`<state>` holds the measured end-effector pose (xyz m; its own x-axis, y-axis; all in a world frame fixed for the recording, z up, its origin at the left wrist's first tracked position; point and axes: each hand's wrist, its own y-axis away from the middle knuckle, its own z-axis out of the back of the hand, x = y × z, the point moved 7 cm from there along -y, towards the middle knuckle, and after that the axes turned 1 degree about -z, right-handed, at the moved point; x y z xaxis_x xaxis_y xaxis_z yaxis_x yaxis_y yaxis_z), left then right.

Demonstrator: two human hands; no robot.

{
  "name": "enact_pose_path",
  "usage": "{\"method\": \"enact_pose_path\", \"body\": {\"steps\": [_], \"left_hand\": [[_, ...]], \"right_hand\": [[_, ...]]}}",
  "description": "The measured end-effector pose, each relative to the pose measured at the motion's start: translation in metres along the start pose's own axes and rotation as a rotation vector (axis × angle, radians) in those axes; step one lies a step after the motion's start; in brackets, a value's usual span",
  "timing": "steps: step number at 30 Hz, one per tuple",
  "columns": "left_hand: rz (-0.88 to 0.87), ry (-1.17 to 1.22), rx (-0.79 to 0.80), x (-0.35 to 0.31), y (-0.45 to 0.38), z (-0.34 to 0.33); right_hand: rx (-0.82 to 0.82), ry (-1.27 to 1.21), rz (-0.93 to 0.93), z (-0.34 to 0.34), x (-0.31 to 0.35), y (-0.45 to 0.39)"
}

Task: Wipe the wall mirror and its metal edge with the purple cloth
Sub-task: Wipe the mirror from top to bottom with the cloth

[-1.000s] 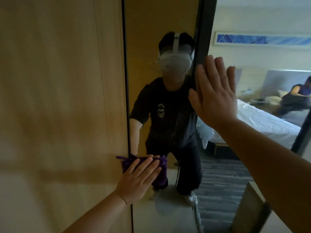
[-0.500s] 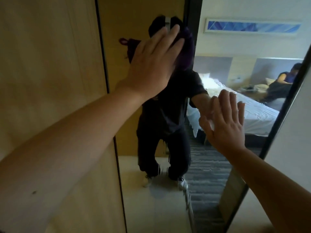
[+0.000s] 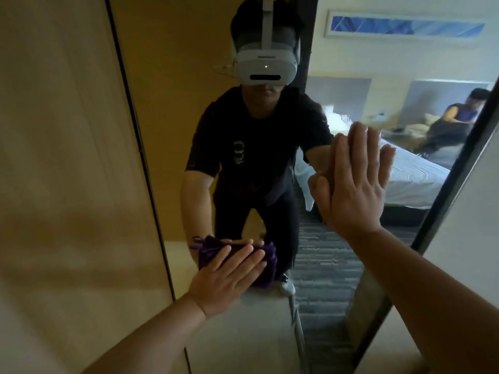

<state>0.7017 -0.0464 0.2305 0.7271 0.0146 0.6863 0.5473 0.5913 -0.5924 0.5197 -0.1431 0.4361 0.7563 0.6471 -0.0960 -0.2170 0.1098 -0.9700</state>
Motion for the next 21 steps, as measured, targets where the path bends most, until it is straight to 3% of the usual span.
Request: {"method": "enact_pose_path", "body": {"steps": [4,8,12,17,21], "left_hand": [[0.038,0.137,-0.055,0.011,-0.014,0.019],[0.125,0.270,-0.132,0.041,-0.060,0.057],[0.333,0.318,-0.329,0.109,-0.147,0.108],[0.404,0.180,-0.510,0.177,-0.249,0.164],[0.299,0.097,-0.356,0.174,-0.280,0.157]], "right_hand": [[0.020,-0.001,0.014,0.005,0.001,-0.002],[0.170,-0.051,0.030,0.016,-0.005,-0.002],[0.223,-0.097,0.027,0.036,-0.022,-0.002],[0.238,-0.023,-0.014,0.044,-0.055,-0.005],[0.202,-0.019,0.058,0.040,-0.061,-0.003]]}}
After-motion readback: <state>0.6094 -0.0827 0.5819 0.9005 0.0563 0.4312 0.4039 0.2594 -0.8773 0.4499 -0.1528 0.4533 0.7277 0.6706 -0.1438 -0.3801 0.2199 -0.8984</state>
